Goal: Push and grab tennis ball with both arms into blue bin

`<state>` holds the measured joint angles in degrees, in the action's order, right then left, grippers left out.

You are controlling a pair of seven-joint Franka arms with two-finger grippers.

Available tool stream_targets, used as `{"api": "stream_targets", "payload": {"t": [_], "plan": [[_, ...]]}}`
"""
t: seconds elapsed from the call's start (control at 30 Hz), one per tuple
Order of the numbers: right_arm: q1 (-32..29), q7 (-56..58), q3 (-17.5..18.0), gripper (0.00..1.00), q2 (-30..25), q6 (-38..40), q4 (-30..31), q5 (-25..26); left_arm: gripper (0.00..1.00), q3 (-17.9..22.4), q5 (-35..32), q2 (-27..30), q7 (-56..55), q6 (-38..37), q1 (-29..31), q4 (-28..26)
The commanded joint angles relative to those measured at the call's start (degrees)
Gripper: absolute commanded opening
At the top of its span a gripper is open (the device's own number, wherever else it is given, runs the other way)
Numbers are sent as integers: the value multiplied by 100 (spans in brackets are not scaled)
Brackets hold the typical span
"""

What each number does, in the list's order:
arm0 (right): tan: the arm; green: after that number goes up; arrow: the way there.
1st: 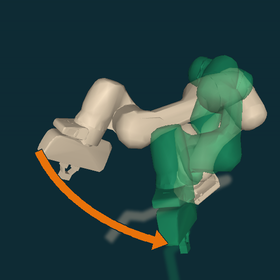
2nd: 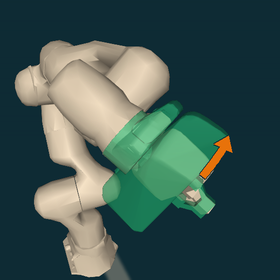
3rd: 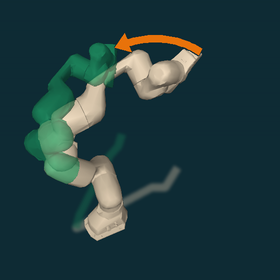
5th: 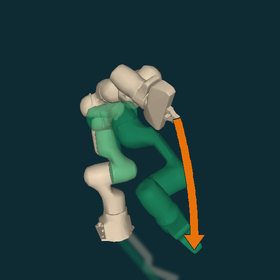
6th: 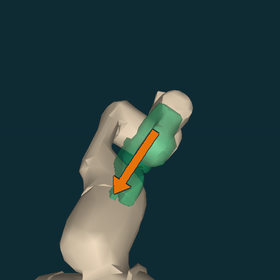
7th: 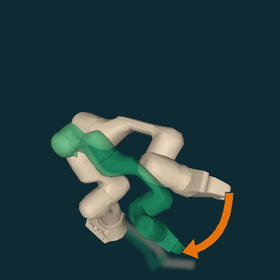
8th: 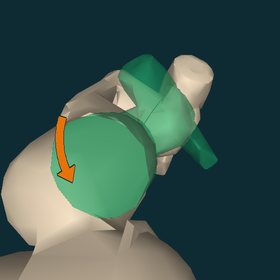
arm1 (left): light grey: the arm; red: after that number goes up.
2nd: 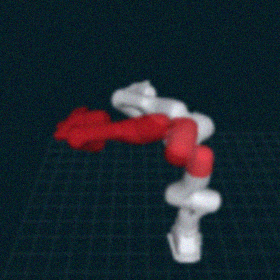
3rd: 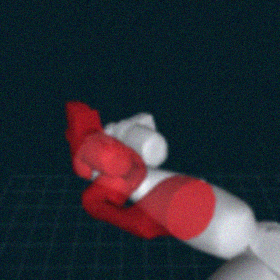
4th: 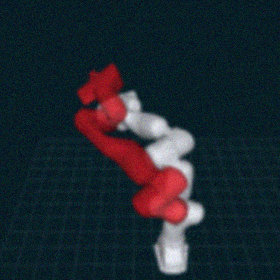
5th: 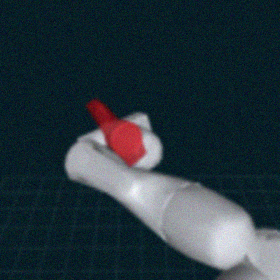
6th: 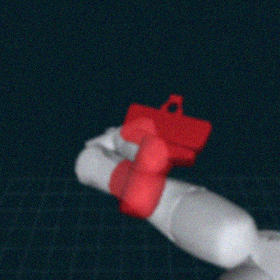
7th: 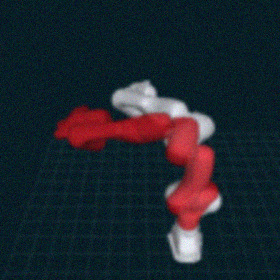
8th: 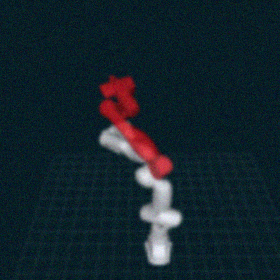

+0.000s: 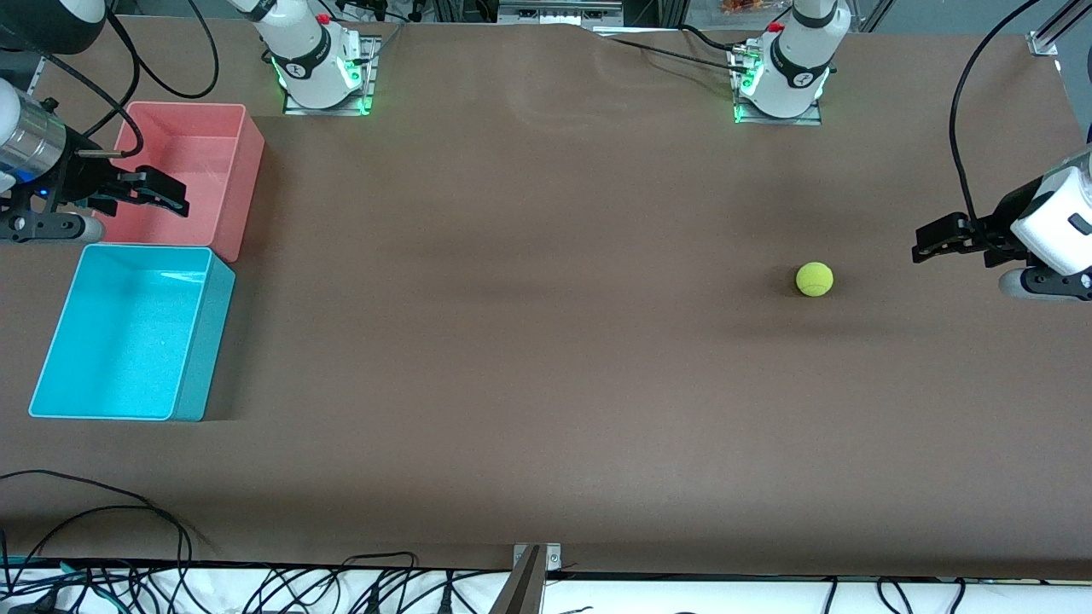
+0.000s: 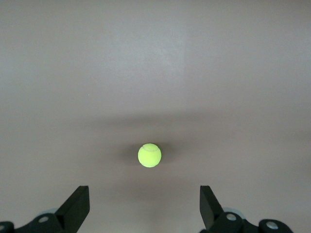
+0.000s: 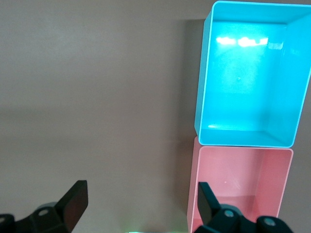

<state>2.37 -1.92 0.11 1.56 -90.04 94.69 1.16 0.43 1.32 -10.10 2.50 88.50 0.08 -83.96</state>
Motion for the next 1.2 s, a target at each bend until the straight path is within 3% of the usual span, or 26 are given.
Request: {"api": "stream_targets", "payload": {"t": [0.0,1.17], "plan": [[-26,-27,16,100,72,57,-153,25,100,-16,131,122,75,9,62,-103],[-8,-54,16,100,72,31,-153,8,100,-25,123,122,57,0,53,-103]]}}
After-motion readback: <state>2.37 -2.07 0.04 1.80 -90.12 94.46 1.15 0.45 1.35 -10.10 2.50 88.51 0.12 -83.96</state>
